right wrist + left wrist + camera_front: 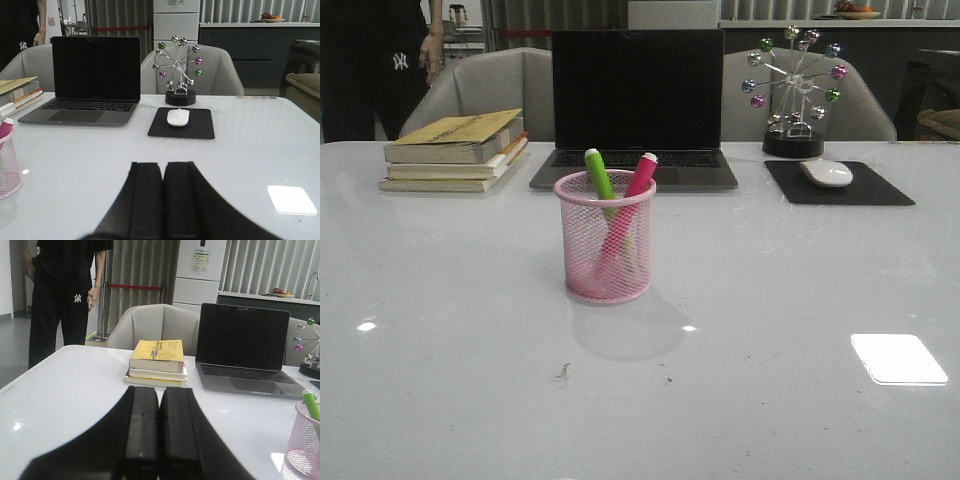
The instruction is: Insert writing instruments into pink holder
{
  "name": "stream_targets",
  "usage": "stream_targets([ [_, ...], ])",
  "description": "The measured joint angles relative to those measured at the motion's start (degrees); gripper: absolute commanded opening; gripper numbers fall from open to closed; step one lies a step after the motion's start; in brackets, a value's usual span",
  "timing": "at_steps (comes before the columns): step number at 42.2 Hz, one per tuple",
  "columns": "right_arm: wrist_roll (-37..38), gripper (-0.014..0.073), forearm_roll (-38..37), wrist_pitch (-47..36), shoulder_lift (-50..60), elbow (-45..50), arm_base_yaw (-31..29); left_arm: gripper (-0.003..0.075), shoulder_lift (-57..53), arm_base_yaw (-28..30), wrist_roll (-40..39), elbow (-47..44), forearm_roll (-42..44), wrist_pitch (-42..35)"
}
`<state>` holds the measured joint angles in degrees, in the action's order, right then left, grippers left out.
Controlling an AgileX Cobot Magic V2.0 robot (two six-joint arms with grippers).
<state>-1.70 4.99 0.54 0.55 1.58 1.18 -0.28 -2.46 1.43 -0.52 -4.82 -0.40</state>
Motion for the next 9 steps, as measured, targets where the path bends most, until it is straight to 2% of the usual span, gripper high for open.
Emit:
stream_targets([
  [9, 0.00, 0.0058, 0.00, 0.00, 0.00, 0.00, -1.07, 0.0092, 0.00, 0.00, 0.00, 0.00, 0.00, 0.00],
])
